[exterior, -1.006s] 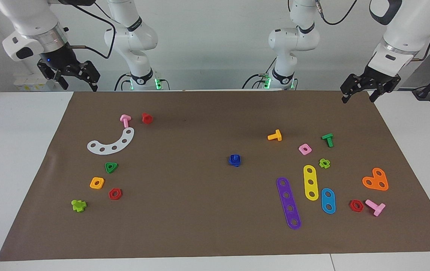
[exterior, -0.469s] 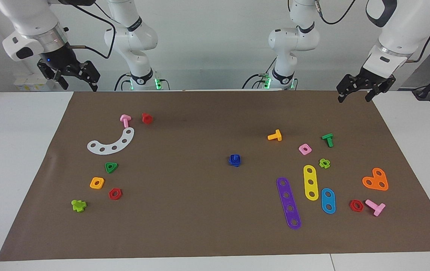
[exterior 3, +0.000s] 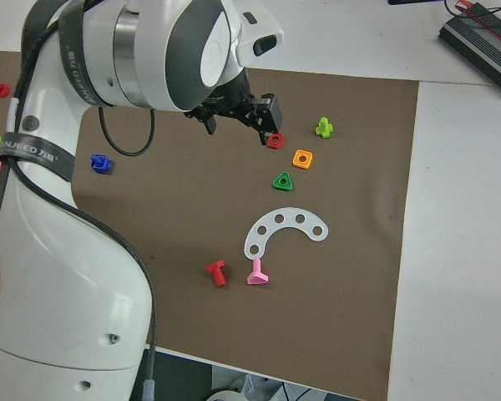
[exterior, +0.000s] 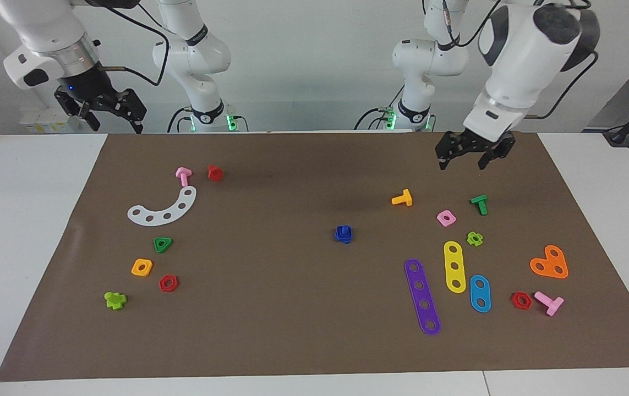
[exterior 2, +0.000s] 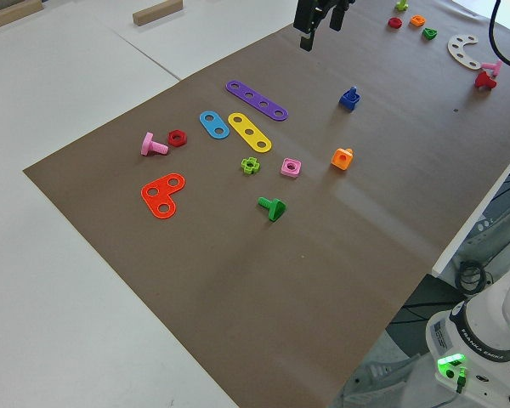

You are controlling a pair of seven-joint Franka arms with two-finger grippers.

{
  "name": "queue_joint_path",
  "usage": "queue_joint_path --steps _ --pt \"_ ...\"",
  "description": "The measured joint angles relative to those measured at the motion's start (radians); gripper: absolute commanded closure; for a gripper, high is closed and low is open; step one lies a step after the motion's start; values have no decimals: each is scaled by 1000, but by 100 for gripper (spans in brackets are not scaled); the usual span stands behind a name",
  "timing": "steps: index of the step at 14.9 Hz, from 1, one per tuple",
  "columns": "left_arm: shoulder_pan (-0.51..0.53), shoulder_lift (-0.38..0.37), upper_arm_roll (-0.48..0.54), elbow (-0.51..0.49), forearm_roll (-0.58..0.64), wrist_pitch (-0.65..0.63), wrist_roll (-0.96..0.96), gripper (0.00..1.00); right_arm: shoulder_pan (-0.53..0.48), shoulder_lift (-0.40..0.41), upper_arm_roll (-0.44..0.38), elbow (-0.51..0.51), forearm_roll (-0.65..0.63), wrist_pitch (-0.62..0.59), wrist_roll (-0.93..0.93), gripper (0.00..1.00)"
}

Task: Unscrew and place screws in storage area
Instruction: 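Reach the left gripper to the blue nut at the mat centre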

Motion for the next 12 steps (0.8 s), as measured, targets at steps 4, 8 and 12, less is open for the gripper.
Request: queue_joint_path --steps 4,8,12 --pt "-115 131 -4 -4 -30 213 -142 0 0 0 0 0 0 0 0 0" --pt "-196 213 -3 -58 -44 398 -151 0 0 0 0 0 0 0 0 0" --pt "-282 301 -4 -147 -45 557 -156 1 0 0 0 0 0 0 0 0"
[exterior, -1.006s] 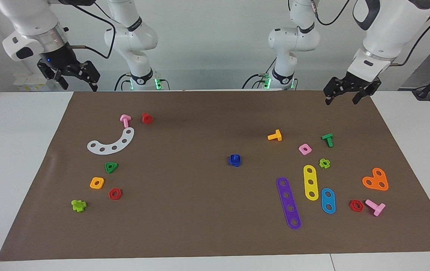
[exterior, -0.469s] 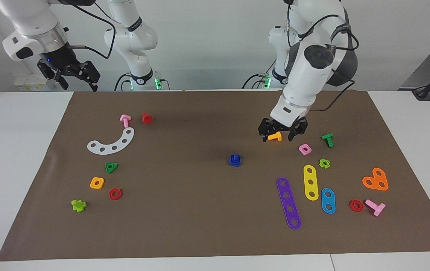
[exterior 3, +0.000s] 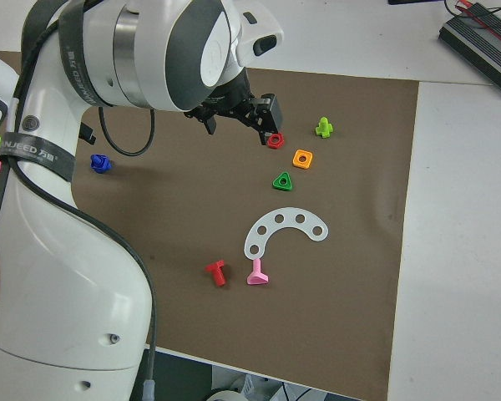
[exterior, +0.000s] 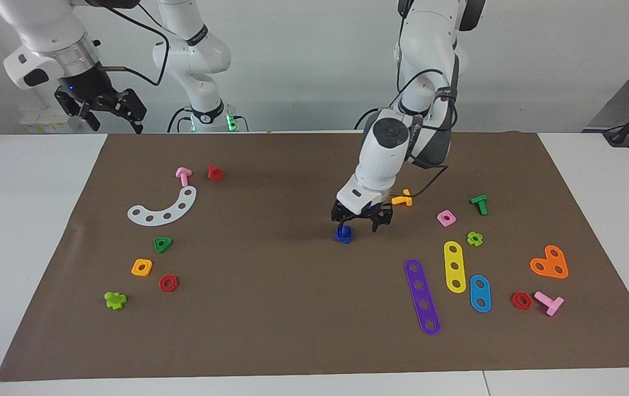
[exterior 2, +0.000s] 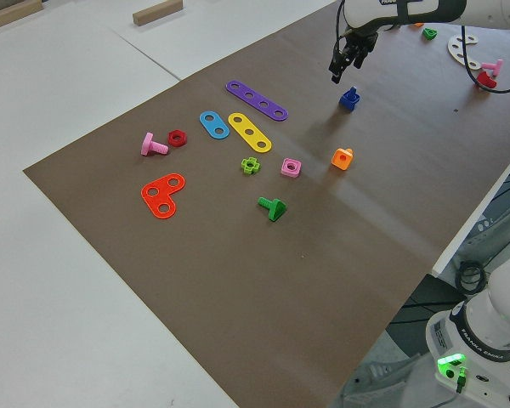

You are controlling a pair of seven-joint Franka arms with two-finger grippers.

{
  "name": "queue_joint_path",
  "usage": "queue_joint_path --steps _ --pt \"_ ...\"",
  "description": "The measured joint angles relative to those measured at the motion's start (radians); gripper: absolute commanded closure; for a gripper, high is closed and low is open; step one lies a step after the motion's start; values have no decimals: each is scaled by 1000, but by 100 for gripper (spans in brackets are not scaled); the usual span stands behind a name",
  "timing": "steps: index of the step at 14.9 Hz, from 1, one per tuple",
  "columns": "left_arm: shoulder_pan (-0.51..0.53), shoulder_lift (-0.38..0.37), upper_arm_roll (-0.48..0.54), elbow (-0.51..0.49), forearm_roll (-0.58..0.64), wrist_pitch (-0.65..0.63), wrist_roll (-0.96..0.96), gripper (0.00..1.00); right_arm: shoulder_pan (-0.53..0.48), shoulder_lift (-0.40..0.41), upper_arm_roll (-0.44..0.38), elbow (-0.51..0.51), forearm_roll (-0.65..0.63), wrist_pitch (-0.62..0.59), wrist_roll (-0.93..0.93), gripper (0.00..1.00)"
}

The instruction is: Unscrew and place screws in storage area

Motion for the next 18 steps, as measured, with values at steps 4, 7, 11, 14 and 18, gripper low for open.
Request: queue_joint_path --steps 4,7,11,14,18 --pt "-21 24 1 -35 0 54 37 2 0 0 0 0 0 0 0 0" --pt "-21 24 2 -40 0 61 85 5 0 0 0 0 0 0 0 0" --pt "-28 24 -1 -71 0 94 140 11 0 0 0 0 0 0 0 0" --pt "-34 24 0 -89 0 106 148 21 0 0 0 0 0 0 0 0" --pt "-39 24 -1 -90 0 106 151 35 0 0 0 0 0 0 0 0"
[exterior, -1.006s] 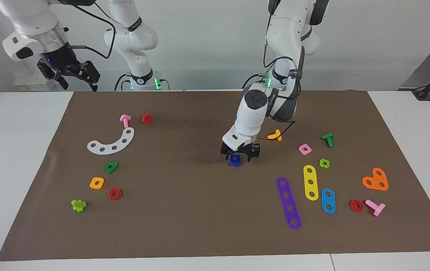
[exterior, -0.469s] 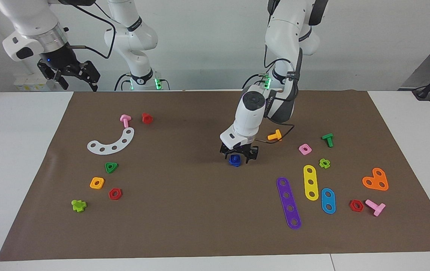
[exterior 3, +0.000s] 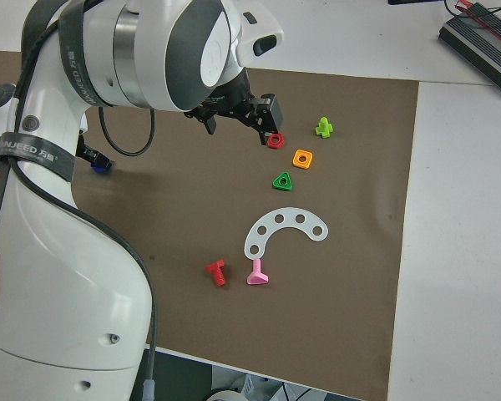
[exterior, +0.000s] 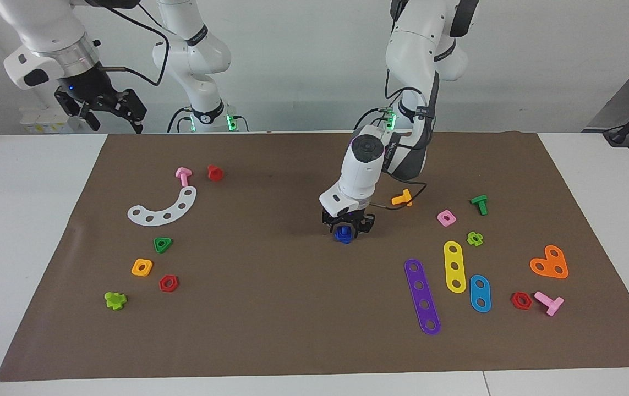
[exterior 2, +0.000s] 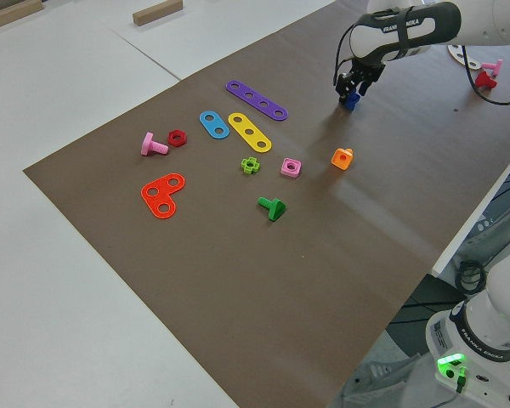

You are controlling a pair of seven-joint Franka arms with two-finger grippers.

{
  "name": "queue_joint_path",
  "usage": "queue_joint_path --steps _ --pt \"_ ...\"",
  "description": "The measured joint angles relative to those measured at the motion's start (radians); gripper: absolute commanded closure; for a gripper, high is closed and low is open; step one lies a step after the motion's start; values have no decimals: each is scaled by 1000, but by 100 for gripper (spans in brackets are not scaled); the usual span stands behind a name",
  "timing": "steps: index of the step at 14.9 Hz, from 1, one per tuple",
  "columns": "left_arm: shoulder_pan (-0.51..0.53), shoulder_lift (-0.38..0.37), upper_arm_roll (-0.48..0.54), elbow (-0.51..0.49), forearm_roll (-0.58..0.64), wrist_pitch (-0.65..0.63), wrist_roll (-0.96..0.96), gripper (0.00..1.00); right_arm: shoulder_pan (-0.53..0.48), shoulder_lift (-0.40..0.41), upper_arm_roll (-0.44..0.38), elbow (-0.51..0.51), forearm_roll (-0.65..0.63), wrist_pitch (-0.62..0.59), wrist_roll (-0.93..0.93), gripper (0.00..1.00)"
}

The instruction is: Unscrew and place screws in storage area

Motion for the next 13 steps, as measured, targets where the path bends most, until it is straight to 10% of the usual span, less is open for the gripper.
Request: queue_joint_path --steps 8,13 --pt "0 -1 1 0 0 0 3 76 0 0 0 0 0 0 0 0" --pt "1 -2 6 31 -18 -9 3 84 0 0 0 0 0 0 0 0"
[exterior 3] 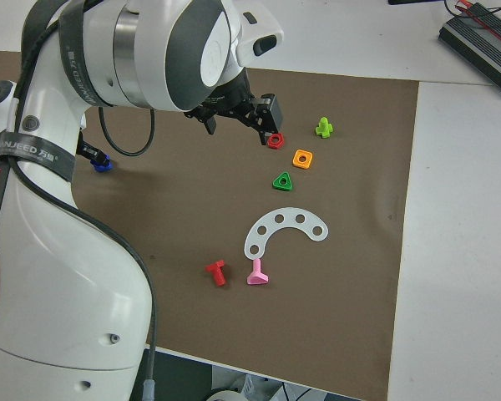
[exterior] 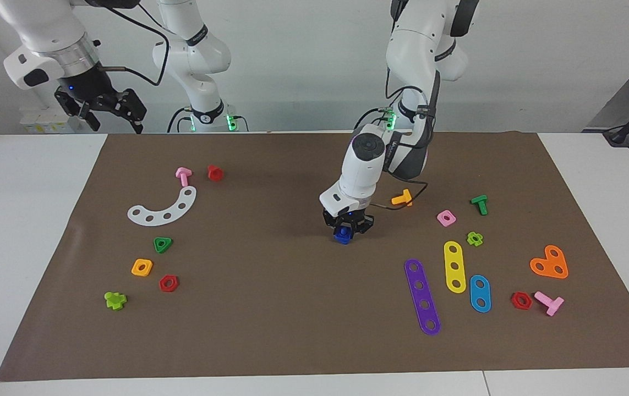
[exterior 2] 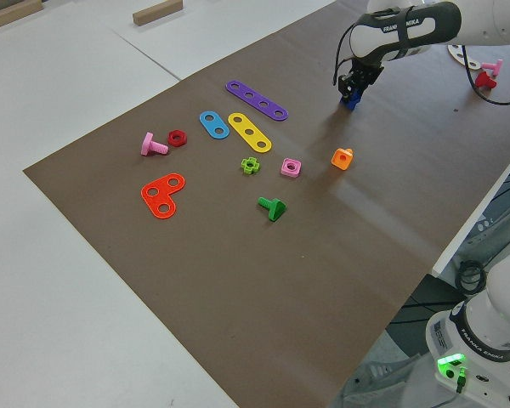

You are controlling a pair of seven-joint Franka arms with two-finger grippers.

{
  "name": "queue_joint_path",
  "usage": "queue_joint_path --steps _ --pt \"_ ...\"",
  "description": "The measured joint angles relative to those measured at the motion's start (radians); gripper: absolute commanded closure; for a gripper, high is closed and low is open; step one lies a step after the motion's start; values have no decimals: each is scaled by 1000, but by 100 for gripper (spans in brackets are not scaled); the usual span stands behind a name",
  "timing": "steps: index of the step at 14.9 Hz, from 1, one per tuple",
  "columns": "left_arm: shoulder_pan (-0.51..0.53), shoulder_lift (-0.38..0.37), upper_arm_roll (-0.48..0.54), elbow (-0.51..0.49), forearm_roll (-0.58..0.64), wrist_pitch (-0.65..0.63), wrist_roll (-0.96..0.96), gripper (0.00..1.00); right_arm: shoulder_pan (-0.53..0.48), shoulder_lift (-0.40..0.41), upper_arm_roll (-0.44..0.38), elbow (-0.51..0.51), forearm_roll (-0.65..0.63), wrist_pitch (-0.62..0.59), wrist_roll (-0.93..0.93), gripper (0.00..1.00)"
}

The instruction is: Unscrew and place screws in storage area

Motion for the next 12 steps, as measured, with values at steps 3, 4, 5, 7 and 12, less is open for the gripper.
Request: queue_joint_path --steps 3,4,5,7,12 --pt "1 1 5 55 -32 -58 0 84 0 0 0 0 0 0 0 0" --pt "3 2 10 86 -34 -105 0 84 0 0 0 0 0 0 0 0" --pt "8 5 16 122 -35 -160 0 84 0 0 0 0 0 0 0 0" --pt "46 13 22 195 -35 -272 0 84 0 0 0 0 0 0 0 0" --pt "194 21 26 229 -35 -390 108 83 0 0 0 0 0 0 0 0"
